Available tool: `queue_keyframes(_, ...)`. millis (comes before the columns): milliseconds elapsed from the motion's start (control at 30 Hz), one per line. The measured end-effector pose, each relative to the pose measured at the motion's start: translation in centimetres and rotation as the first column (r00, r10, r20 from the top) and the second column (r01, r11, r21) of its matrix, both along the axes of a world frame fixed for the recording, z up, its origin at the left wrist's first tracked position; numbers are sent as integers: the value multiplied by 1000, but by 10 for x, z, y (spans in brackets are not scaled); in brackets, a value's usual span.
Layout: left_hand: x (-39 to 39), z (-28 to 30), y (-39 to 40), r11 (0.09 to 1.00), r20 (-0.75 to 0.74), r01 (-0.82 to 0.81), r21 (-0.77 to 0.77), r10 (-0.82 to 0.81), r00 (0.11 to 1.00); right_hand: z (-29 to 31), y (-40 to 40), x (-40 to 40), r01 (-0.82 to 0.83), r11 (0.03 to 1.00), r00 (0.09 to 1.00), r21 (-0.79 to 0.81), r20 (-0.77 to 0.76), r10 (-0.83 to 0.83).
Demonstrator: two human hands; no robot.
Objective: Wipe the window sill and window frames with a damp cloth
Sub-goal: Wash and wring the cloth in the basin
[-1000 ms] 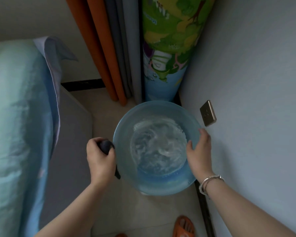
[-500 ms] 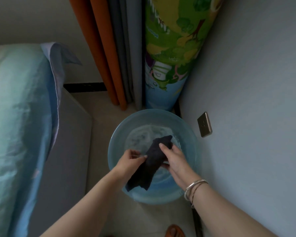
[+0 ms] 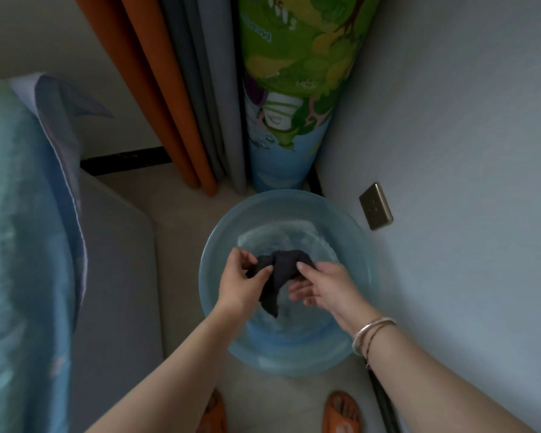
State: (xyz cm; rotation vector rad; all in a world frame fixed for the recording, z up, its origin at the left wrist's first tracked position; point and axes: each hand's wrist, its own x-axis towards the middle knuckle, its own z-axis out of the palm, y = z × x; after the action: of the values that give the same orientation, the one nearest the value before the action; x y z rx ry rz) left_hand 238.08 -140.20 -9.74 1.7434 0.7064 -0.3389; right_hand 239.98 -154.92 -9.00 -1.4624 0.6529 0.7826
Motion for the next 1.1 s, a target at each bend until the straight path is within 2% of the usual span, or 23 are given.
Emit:
queue_keyframes(33,1,-1,4,999,19,22,50,-23,1000,0,-1,1,-77,987,995,-143,54,85)
queue_keyframes(100,6,0,13,989,25,91,116,-95,995,-1,-4,5,-119,927,964,-356,182,194)
queue_keyframes(200,8,3,18,961,16,206,186,-213,977,5,-3,8,-134,852,906,-506,285,312)
queue_keyframes(267,8,7,19,953,31,250,168,-259,965,10,-1,12,-132,859,890,-495,323,323)
queue_keyframes(367,9,11,16,949,69,288,127,-298,952,16,1,17,-165,933,917,-321,300,265)
queue_keyframes(400,10,13,15,952,68,288,102,-296,953,14,1,18,-163,938,927,-307,278,252)
queue_keyframes(500,13,12,14,963,26,262,65,-264,964,-3,-5,16,-120,888,944,-443,226,241)
queue_keyframes(567,12,2,15,966,-45,255,38,-254,966,-13,-10,12,-201,831,943,-519,126,307)
queue_keyframes(667,9,-17,18,945,-150,327,5,-322,935,-33,-12,9,-343,743,918,-575,-35,396)
queue_keyframes(733,6,-32,18,917,-193,400,-2,-393,899,-51,-10,10,-260,762,960,-594,-72,271)
queue_keyframes(800,2,-45,15,881,-213,472,-7,-463,860,-70,-6,13,-98,851,991,-517,-127,37)
queue_keyframes(833,0,-51,13,869,-217,495,-11,-485,847,-76,-2,12,-53,883,987,-466,-159,-24)
queue_keyframes(867,-1,-56,12,862,-220,506,-9,-496,840,-79,2,11,-77,891,984,-448,-175,-3)
queue_keyframes(933,-2,-62,11,858,-244,514,10,-496,833,-81,10,7,-163,834,987,-527,-101,128)
queue_keyframes(1033,-1,-64,11,826,-293,562,27,-531,795,-71,10,-4,-84,743,959,-665,149,242)
queue_keyframes(1100,2,-62,12,789,-330,614,8,-578,747,-69,1,-4,-91,719,914,-689,229,335)
